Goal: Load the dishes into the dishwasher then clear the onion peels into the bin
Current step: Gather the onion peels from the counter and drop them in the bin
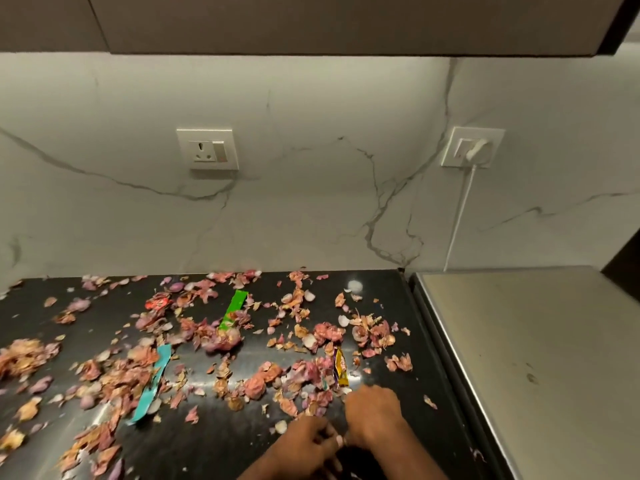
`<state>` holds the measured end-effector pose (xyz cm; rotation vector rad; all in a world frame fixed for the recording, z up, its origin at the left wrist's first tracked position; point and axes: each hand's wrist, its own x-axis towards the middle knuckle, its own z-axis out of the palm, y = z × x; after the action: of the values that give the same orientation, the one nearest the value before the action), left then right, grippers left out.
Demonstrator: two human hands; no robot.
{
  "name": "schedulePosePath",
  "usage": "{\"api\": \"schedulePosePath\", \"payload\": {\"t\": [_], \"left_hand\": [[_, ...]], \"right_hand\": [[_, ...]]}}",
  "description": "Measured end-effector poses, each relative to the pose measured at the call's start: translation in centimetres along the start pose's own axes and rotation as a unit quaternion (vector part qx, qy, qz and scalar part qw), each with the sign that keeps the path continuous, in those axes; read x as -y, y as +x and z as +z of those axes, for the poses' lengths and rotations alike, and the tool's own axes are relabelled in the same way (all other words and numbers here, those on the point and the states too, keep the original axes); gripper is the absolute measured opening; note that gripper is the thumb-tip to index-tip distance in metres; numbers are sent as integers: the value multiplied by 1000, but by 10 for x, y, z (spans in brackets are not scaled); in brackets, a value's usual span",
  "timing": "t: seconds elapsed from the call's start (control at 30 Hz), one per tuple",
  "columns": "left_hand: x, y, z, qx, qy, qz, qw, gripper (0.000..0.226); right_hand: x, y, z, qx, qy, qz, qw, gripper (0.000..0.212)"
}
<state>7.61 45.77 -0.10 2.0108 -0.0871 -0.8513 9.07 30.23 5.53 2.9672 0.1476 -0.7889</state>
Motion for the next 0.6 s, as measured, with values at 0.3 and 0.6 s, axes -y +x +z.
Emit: {"api": "schedulePosePath", "payload": {"t": [0.3,0.6], "left_hand": [[-20,-12,-59,-177,-104,37,978,12],[-162,-93,-72,250,-263,264,894,84]], "right_hand": [[50,-7,-22,-3,81,3,997,41],[53,-2,-31,88,44,-28,995,62]]}}
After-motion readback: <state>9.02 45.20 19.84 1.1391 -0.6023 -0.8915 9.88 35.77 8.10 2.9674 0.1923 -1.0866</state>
